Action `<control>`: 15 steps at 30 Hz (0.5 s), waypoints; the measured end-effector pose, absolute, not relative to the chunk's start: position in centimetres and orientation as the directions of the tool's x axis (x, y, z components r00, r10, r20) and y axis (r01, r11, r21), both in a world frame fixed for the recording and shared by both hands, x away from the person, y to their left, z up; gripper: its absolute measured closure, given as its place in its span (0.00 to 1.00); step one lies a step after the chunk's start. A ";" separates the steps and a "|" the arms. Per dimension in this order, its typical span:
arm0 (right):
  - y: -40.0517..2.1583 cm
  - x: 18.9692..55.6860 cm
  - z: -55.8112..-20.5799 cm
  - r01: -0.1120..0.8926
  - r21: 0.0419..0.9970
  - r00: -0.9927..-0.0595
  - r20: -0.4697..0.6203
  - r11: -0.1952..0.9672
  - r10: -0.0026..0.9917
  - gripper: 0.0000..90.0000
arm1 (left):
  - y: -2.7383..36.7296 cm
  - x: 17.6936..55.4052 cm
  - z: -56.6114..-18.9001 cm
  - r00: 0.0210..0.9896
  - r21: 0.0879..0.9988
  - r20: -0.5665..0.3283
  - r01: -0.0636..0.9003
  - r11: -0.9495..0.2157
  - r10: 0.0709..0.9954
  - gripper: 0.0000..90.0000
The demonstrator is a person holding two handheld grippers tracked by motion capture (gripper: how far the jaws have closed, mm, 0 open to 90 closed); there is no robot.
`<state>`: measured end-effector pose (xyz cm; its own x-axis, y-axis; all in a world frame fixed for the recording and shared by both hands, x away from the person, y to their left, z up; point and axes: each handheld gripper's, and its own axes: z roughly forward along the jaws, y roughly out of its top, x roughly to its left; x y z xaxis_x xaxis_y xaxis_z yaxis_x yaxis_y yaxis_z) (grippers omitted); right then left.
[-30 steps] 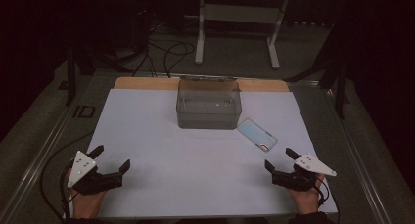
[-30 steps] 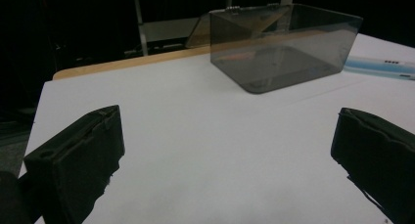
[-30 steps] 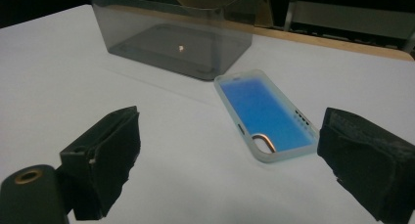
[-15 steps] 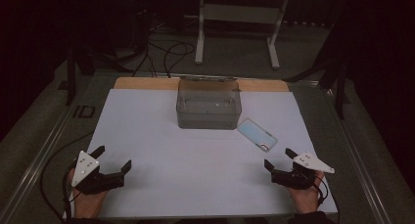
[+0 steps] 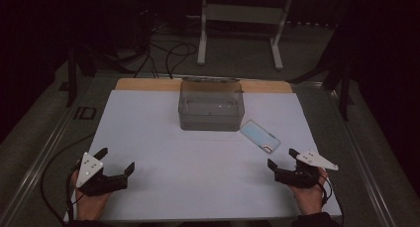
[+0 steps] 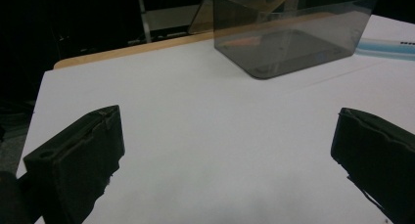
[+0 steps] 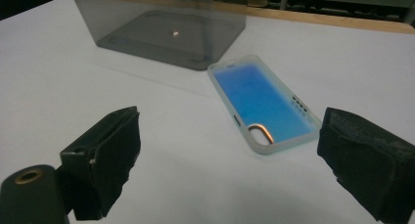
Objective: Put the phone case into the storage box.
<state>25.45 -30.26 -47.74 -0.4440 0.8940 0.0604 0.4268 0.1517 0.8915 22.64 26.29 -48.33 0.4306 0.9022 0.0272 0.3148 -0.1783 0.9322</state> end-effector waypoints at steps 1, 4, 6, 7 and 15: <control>-30.3 25.5 -47.6 0.429 0.891 -0.444 0.063 0.150 0.894 0.10 | 26.2 22.7 -48.3 0.431 0.932 0.027 0.316 -0.179 0.902 0.00; -30.4 25.7 -47.3 0.431 0.890 -0.440 0.062 0.150 0.896 0.10 | 26.1 22.7 -48.4 0.434 0.930 0.033 0.316 -0.186 0.900 0.00; -30.5 25.9 -47.1 0.435 0.888 -0.437 0.064 0.149 0.897 0.10 | 26.0 22.7 -48.4 0.436 0.929 0.036 0.316 -0.191 0.899 0.00; -30.5 26.0 -47.0 0.438 0.887 -0.431 0.064 0.147 0.900 0.10 | 26.0 22.7 -48.4 0.436 0.929 0.037 0.317 -0.192 0.899 0.00; -30.5 27.1 -46.2 0.466 0.874 -0.399 0.067 0.139 0.914 0.10 | 26.0 22.7 -48.4 0.436 0.929 0.036 0.317 -0.191 0.899 0.00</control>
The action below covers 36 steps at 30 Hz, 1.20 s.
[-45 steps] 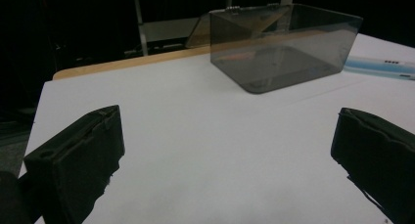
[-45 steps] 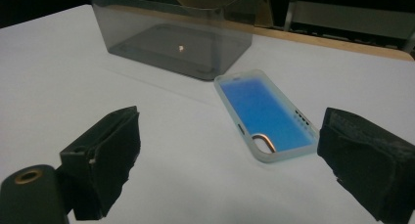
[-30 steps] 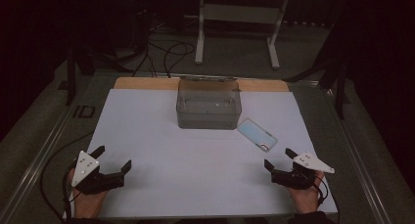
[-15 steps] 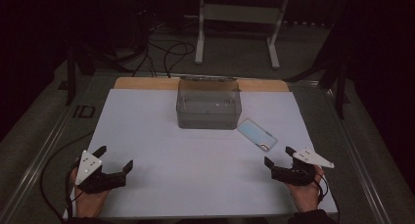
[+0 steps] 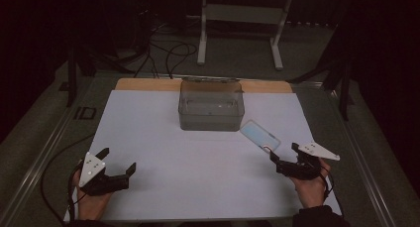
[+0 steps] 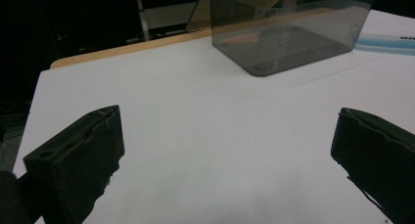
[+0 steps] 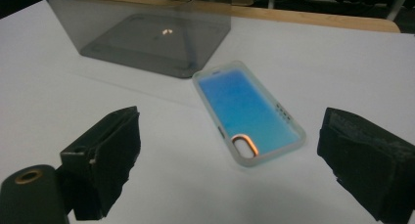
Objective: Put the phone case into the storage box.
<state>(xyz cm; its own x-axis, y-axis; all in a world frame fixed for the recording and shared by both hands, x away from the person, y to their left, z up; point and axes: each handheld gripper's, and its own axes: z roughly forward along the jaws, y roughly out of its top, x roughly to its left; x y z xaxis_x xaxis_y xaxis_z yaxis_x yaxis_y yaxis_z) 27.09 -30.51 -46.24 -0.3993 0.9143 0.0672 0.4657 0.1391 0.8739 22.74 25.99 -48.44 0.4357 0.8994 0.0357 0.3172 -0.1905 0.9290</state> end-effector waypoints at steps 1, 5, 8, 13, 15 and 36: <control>-30.5 27.2 -46.1 0.470 0.872 -0.396 0.069 0.138 0.915 0.10 | 26.0 22.7 -48.4 0.436 0.928 0.037 0.318 -0.192 0.899 0.00; -30.6 27.8 -45.8 0.476 0.870 -0.381 0.070 0.130 0.922 0.10 | 25.9 22.8 -48.5 0.439 0.927 0.041 0.318 -0.198 0.897 0.00; -30.5 28.3 -45.7 0.486 0.865 -0.369 0.074 0.124 0.926 0.10 | 25.9 22.8 -48.5 0.440 0.927 0.041 0.318 -0.199 0.897 0.00; -30.4 29.2 -45.8 0.522 0.846 -0.334 0.090 0.104 0.938 0.10 | 25.8 22.8 -48.5 0.441 0.926 0.043 0.318 -0.201 0.896 0.00; -30.4 29.5 -45.9 0.526 0.843 -0.334 0.087 0.109 0.939 0.10 | 25.8 22.8 -48.5 0.441 0.926 0.043 0.319 -0.201 0.896 0.00; -30.4 32.2 -46.8 0.589 0.802 -0.251 0.064 0.100 0.966 0.10 | 25.6 22.8 -48.5 0.446 0.925 0.052 0.316 -0.212 0.893 0.00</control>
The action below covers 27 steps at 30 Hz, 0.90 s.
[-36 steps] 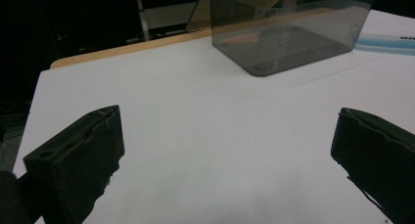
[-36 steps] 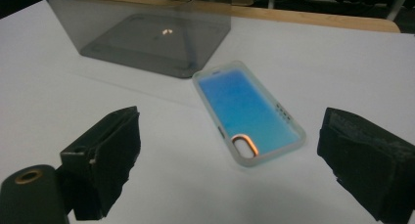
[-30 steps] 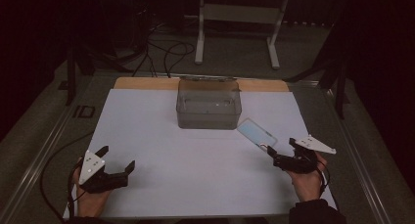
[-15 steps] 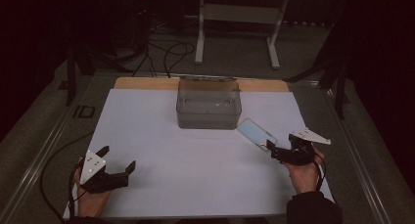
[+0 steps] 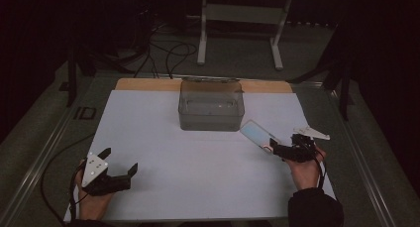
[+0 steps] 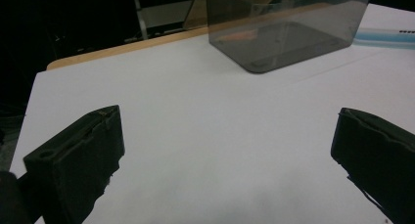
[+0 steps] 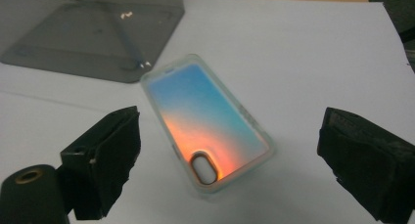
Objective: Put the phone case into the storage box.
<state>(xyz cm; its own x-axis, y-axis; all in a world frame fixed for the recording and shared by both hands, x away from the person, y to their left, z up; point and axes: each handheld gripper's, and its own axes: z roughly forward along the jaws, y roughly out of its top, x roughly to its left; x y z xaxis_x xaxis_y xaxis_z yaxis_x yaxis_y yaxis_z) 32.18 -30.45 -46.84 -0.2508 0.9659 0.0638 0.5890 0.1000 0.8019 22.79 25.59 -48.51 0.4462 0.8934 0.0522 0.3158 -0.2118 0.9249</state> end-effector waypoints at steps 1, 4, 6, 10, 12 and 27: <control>-30.4 32.3 -47.0 0.593 0.799 -0.249 0.061 0.102 0.967 0.10 | 25.6 22.8 -48.5 0.447 0.925 0.053 0.316 -0.212 0.893 0.00; -30.4 32.8 -47.3 0.605 0.789 -0.239 0.055 0.104 0.969 0.10 | 25.5 22.8 -48.5 0.448 0.925 0.053 0.315 -0.213 0.893 0.00; -30.5 32.9 -47.5 0.609 0.786 -0.237 0.051 0.107 0.970 0.10 | 25.5 22.8 -48.5 0.448 0.925 0.053 0.315 -0.213 0.893 0.00; -30.4 33.6 -48.1 0.632 0.768 -0.218 0.049 0.102 0.975 0.10 | 25.5 22.8 -48.5 0.448 0.925 0.054 0.315 -0.214 0.892 0.00; -30.4 33.8 -48.2 0.635 0.765 -0.215 0.045 0.104 0.976 0.10 | 25.5 22.8 -48.5 0.448 0.925 0.054 0.314 -0.214 0.892 0.00; -30.5 35.3 -50.2 0.712 0.696 -0.165 0.039 0.092 0.986 0.17 | 25.5 22.8 -48.5 0.449 0.925 0.057 0.312 -0.216 0.892 0.00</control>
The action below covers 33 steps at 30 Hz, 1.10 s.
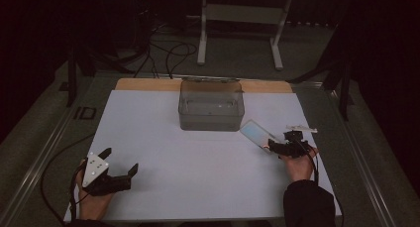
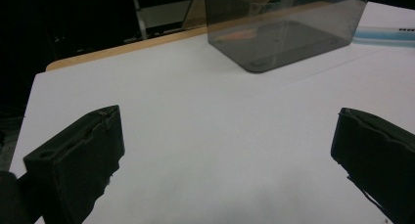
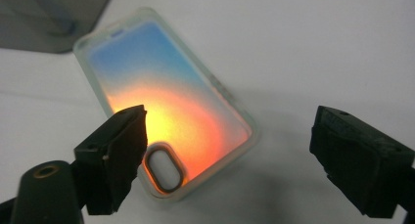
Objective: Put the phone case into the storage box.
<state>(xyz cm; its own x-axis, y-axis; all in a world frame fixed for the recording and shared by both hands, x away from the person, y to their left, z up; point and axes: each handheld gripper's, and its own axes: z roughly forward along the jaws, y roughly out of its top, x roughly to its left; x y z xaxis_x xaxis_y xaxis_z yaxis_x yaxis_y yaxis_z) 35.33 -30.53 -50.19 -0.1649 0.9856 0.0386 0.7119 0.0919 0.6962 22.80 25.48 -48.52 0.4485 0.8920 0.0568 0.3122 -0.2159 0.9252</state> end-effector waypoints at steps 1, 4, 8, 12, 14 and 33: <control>-30.5 35.4 -50.3 0.718 0.691 -0.159 0.042 0.086 0.986 0.18 | 25.5 22.8 -48.5 0.449 0.925 0.057 0.312 -0.216 0.892 0.00; -30.5 35.5 -50.7 0.737 0.671 -0.154 0.045 0.085 0.987 0.25 | 25.5 22.8 -48.5 0.448 0.925 0.057 0.313 -0.217 0.892 0.00; -30.3 35.5 -51.0 0.756 0.650 -0.143 0.062 0.068 0.988 0.39 | 25.5 22.8 -48.5 0.448 0.925 0.057 0.313 -0.216 0.892 0.00; -30.2 35.6 -51.2 0.772 0.632 -0.136 0.061 0.068 0.989 0.53 | 25.5 22.8 -48.5 0.448 0.925 0.057 0.313 -0.217 0.892 0.00; -30.3 35.6 -51.3 0.777 0.625 -0.133 0.058 0.068 0.989 0.56 | 25.5 22.8 -48.5 0.448 0.925 0.058 0.313 -0.217 0.892 0.00; -31.6 35.1 -51.0 0.797 0.599 -0.135 0.047 0.081 0.990 0.97 | 25.4 22.9 -48.6 0.451 0.920 0.067 0.317 -0.230 0.890 0.00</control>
